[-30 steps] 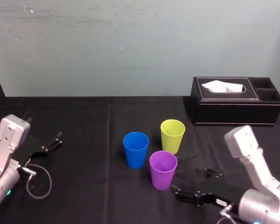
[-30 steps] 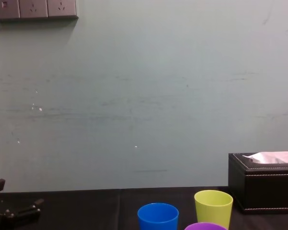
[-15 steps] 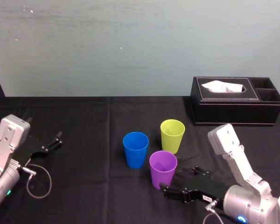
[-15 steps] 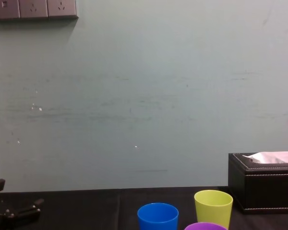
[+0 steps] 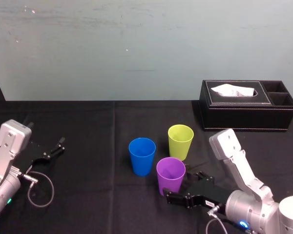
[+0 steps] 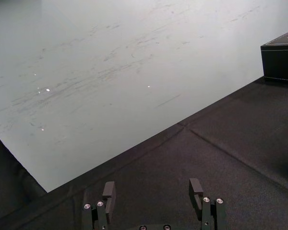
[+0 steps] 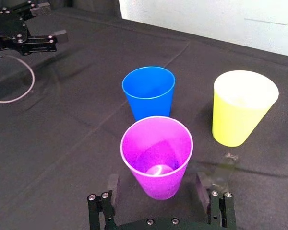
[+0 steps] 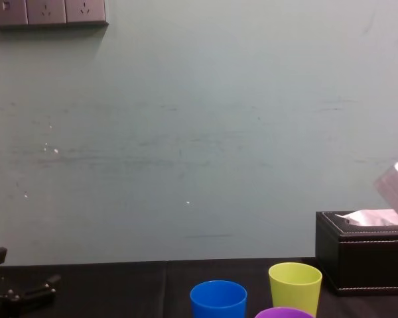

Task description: Stack the three plastic cups sequentially using one hand.

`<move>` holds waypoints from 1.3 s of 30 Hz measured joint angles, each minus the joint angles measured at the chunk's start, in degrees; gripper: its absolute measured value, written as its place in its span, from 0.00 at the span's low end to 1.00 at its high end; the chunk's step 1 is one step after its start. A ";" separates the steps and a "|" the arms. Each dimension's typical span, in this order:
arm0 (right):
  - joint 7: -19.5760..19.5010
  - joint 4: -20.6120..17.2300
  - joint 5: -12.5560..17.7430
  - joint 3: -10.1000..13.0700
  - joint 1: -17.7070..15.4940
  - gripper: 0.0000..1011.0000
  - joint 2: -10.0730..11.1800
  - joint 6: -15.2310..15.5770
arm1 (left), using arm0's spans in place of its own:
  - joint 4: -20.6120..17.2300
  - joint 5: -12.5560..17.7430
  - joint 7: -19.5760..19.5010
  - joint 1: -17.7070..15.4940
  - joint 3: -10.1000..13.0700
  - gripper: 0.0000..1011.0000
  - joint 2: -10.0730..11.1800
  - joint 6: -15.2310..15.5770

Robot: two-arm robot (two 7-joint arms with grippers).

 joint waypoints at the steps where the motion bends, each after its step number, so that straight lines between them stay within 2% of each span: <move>1: 0.08 0.50 -0.27 0.01 0.18 0.99 -0.38 -0.37 | 0.00 0.00 0.00 0.00 0.00 0.99 0.00 0.00; 13: 1.35 3.79 -1.92 -0.34 1.52 0.99 -2.77 -2.14 | 0.00 0.00 0.00 0.00 0.00 0.99 0.00 0.00; 39: 1.79 7.27 -4.49 0.00 2.39 0.99 -5.75 -4.43 | 0.00 0.00 0.00 0.00 0.00 0.99 0.00 0.00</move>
